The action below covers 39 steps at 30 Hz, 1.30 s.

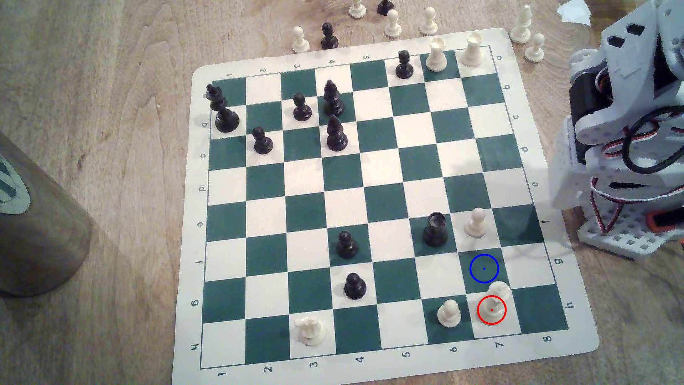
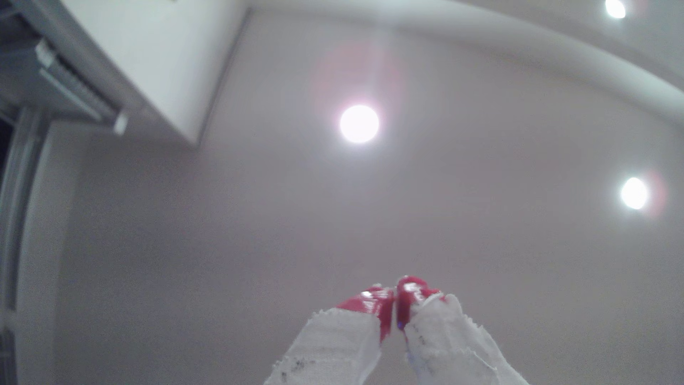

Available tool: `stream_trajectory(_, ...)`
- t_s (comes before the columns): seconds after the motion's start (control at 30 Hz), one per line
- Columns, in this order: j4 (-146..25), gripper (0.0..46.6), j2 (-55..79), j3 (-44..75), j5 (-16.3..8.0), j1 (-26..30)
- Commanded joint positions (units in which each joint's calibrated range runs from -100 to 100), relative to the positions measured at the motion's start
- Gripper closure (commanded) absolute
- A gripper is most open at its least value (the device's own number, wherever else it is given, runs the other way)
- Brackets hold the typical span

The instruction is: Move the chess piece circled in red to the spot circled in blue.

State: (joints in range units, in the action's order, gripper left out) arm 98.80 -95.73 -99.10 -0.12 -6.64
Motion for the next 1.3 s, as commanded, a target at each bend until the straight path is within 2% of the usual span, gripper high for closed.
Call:
stream_trajectory(0.0, 0.7, 46.5, 0.0, -0.8, 0.1, 1.7)
stream_trajectory(0.3, -13.2, 46.5, 0.0, 5.2, 0.1, 4.3)
stream_trajectory(0.47, -32.8, 46.5, 0.0, 15.7, 0.1, 7.4)
stream_trajectory(0.77, -61.5, 46.5, 0.1, 26.6, -0.1, 10.4)
stream_trajectory(0.87, -68.9, 46.5, 0.1, 29.2, -0.1, 10.4)
stream_trajectory(1.13, -103.0, 46.4, 0.1, 39.8, -0.8, 10.5)
stream_trajectory(1.17, -105.9, 44.6, 0.1, 41.3, -1.4, 10.5)
stream_trajectory(1.2, -112.2, 41.4, 0.1, 44.5, -3.7, 11.5)
stream_trajectory(1.23, -115.3, 39.6, 0.1, 45.7, -3.7, 11.8)
stream_trajectory(1.27, -118.1, 40.1, 0.5, 46.8, -3.7, 12.5)
